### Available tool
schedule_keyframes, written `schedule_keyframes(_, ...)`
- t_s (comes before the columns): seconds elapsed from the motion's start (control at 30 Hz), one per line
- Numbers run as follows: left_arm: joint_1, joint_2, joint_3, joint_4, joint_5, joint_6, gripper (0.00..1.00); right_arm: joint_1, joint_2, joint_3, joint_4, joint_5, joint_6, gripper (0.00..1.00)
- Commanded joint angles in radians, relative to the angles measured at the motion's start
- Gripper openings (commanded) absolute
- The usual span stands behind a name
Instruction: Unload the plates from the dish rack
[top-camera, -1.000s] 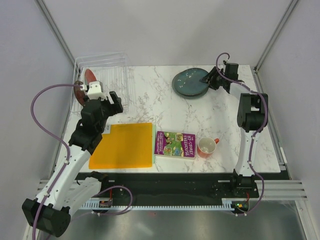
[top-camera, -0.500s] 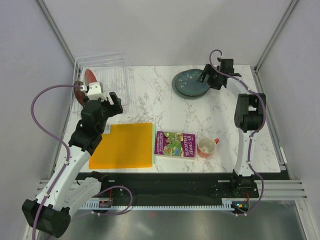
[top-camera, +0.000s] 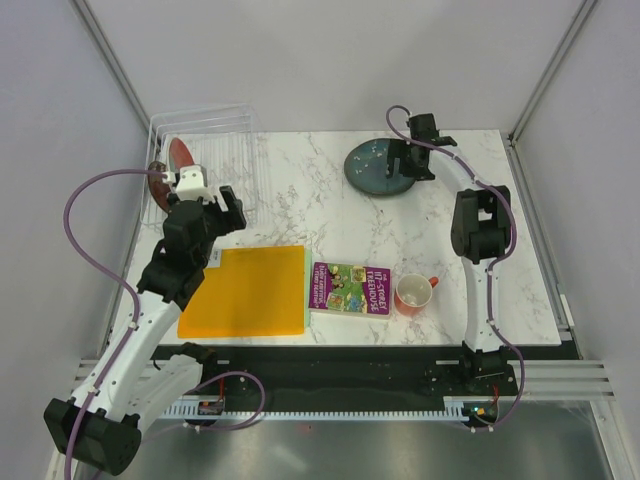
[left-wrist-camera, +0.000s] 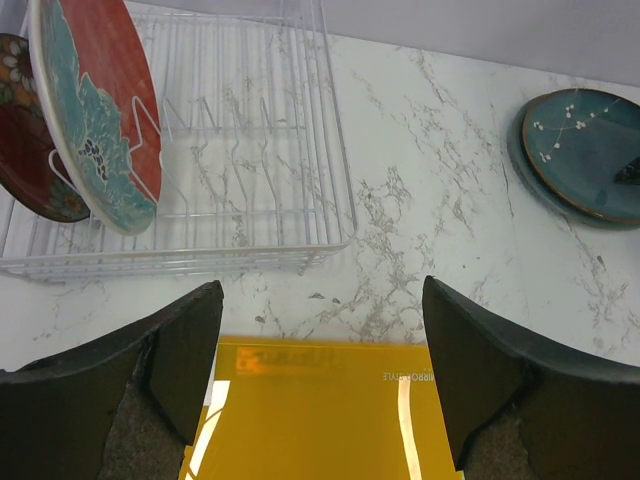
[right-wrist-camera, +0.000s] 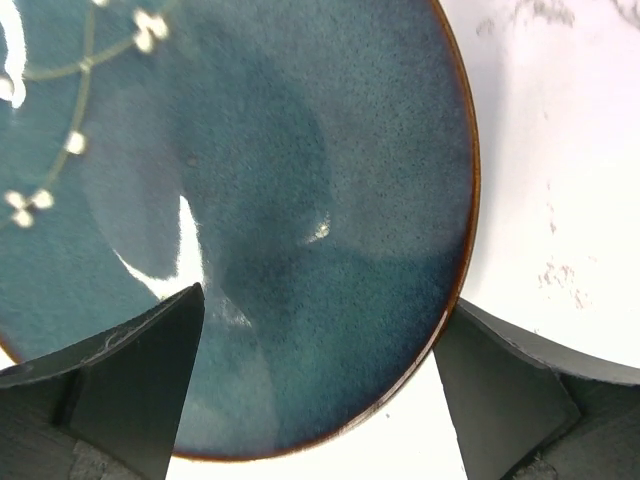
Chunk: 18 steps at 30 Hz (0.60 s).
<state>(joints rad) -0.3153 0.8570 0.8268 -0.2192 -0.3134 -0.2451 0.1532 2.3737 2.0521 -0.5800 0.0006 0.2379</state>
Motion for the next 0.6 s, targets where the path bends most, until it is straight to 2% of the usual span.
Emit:
schedule_keyframes(0.0, 0.002, 0.004, 0.002, -0.003, -0.012, 0.020, 0.86, 0.008, 0.013, 0.036, -0.040, 0.062, -0.032, 0.98)
schedule_keyframes(0.3, 0.001, 0.022, 0.003, -0.009, -0.007, 0.015, 0.86, 0.008, -0.001, 0.019, -0.073, 0.125, -0.058, 0.98)
schedule_keyframes(0.4, 0.001, 0.043, 0.012, 0.004, -0.104, 0.039, 0.89, 0.008, -0.051, -0.023, -0.055, 0.157, -0.049, 0.98)
schedule_keyframes(0.5, 0.002, 0.100, 0.075, 0.020, -0.249, 0.104, 0.95, 0.008, -0.174, -0.118, -0.005, 0.167, -0.037, 0.98)
schedule_keyframes(0.53, 0.005, 0.156, 0.090, 0.035, -0.353, 0.122, 0.98, 0.008, -0.245, -0.169, 0.018, 0.154, -0.032, 0.98)
schedule_keyframes(0.57, 0.024, 0.184, 0.109, 0.096, -0.387, 0.151, 0.98, 0.008, -0.281, -0.196, 0.025, 0.127, -0.031, 0.98)
